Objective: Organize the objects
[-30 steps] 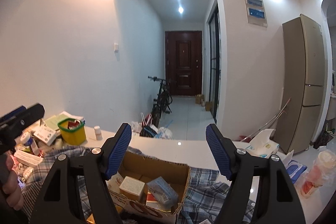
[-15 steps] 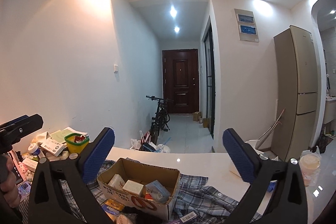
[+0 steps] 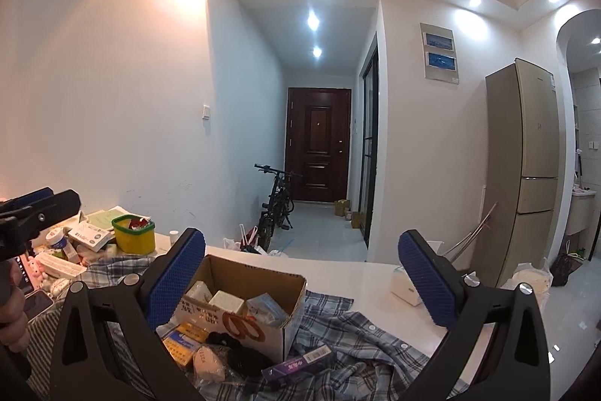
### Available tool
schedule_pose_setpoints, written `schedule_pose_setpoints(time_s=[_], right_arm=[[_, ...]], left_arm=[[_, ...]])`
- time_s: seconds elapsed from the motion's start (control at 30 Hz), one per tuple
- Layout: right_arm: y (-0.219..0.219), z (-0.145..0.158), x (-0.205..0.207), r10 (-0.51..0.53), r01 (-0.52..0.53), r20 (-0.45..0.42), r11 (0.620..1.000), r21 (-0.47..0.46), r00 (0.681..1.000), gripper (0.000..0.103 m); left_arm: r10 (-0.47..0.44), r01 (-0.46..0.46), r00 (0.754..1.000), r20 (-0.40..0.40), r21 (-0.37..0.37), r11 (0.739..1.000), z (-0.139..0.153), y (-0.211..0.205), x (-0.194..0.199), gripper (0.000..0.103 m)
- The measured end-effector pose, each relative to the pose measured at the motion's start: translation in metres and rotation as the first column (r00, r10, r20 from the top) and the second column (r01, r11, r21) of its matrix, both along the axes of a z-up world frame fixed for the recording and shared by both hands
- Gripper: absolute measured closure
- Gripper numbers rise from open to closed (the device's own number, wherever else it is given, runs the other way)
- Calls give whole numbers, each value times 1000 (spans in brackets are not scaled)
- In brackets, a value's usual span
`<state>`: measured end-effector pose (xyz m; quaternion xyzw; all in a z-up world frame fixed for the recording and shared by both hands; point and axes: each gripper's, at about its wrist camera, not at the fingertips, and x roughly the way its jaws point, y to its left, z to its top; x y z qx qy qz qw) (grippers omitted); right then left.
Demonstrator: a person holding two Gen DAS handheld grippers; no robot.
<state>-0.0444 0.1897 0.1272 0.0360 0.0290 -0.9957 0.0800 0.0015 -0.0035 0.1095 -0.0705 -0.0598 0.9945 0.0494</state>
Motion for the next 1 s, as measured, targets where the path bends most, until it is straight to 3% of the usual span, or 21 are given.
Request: schedule_pose_setpoints(time_s=[0.63, 1.0], right_arm=[[5, -41, 9, -6, 2, 103, 1000, 30, 995, 0], [17, -46, 2, -31, 30, 131, 1000, 10, 991, 0]], left_arm=[[8, -9, 995, 103, 1, 1000, -54, 0, -5, 0], [10, -10, 989, 148, -2, 1000, -69, 0, -10, 0]])
